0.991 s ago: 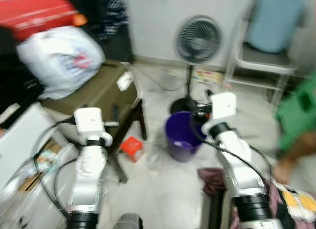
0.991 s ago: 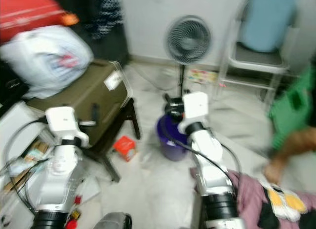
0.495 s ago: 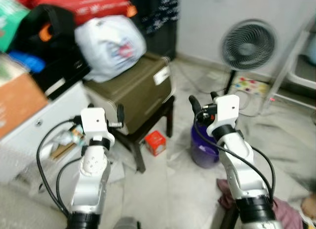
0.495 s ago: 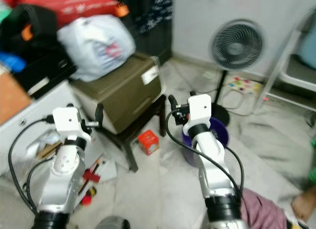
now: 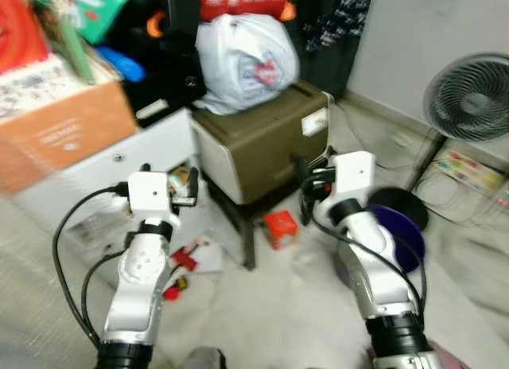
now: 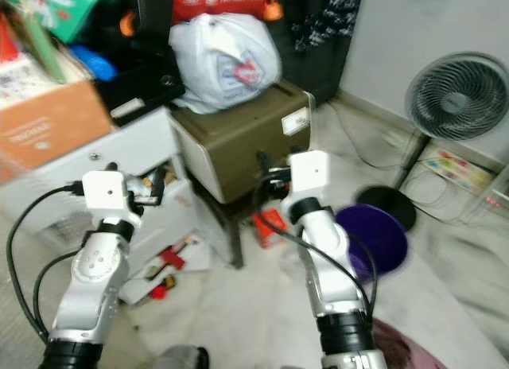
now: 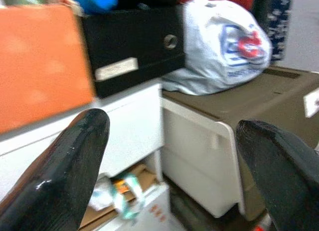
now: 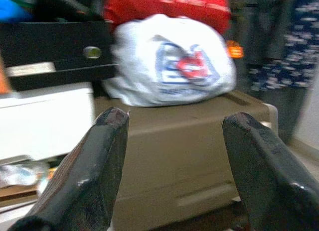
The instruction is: Clean up the room
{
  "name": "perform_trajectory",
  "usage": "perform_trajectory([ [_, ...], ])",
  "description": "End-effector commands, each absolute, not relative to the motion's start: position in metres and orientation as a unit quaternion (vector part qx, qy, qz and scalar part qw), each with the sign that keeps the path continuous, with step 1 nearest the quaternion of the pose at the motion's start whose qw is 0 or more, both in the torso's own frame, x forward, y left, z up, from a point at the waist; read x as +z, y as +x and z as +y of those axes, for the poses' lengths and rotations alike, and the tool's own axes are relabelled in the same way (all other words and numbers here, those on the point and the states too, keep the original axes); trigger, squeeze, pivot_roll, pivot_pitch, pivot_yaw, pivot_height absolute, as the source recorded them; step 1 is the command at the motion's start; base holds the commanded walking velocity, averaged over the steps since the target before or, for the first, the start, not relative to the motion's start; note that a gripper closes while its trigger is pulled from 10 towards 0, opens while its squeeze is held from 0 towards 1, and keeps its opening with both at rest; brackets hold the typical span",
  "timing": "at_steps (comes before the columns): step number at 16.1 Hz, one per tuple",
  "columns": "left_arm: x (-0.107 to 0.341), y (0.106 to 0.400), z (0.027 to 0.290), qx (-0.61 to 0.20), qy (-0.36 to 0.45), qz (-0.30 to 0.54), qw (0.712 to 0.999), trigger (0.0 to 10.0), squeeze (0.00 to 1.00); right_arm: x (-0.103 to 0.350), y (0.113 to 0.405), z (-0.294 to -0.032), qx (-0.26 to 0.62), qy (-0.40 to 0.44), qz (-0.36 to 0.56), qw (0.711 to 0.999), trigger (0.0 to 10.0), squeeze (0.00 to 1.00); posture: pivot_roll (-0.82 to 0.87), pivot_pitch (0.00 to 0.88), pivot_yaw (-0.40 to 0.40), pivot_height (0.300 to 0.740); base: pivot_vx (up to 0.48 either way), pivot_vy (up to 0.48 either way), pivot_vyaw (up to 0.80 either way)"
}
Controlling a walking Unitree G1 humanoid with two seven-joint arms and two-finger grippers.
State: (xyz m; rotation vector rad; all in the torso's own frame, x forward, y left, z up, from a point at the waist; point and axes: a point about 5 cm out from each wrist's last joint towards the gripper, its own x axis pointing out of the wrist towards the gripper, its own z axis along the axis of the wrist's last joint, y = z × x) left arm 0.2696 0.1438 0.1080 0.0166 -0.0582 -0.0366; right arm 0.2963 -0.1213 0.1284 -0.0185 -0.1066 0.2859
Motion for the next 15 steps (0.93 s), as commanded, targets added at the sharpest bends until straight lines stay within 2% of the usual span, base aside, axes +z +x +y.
perform_trajectory([
  [1, 0.108, 0.27, 0.137, -0.039, 0.005, -0.027, 0.999, 10.0, 0.0, 0.128, 0.297, -0.129, 0.134, -0.017, -0.053, 0.989, 10.0, 0.0, -0.05, 0.0, 0.022, 0.74, 0.0, 0.0, 0.8],
  [3, 0.105, 0.269, 0.133, -0.07, 0.014, -0.018, 0.997, 10.0, 0.0, 0.127, 0.298, -0.13, 0.134, -0.018, -0.052, 0.989, 10.0, 0.0, -0.05, 0.0, 0.023, 0.74, 0.0, 0.0, 0.8],
  [9, 0.105, 0.268, 0.127, -0.098, 0.028, -0.019, 0.995, 10.0, 0.0, 0.127, 0.299, -0.129, 0.135, -0.018, -0.053, 0.989, 10.0, 0.0, -0.05, 0.0, 0.025, 0.74, 0.0, 0.0, 0.8],
  [15, 0.105, 0.268, 0.127, -0.101, 0.042, -0.018, 0.994, 10.0, 0.0, 0.125, 0.298, -0.129, 0.13, -0.019, -0.052, 0.99, 10.0, 0.0, -0.05, 0.0, 0.028, 0.74, 0.0, 0.0, 0.0],
])
